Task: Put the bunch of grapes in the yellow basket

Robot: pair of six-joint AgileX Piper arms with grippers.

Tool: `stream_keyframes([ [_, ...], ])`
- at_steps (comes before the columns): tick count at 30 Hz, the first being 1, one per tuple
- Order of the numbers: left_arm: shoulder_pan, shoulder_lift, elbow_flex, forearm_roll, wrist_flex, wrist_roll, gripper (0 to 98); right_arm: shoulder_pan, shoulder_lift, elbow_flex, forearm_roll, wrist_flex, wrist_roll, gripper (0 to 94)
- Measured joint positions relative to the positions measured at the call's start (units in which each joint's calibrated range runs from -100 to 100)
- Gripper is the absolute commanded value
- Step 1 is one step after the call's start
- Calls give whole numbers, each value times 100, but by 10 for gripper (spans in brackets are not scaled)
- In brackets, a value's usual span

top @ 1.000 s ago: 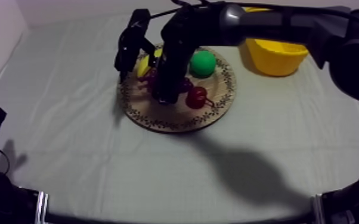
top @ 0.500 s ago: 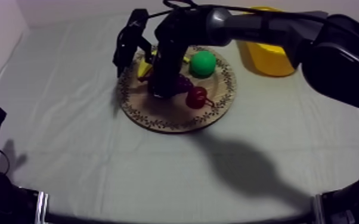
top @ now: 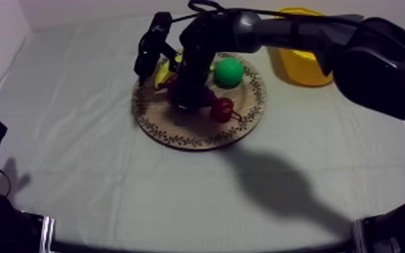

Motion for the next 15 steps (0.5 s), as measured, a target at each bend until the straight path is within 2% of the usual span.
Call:
stream_keyframes([
  [15, 0, 0, 0, 0, 0, 0, 1, -50, -73, 285, 36, -159, -97, 468],
])
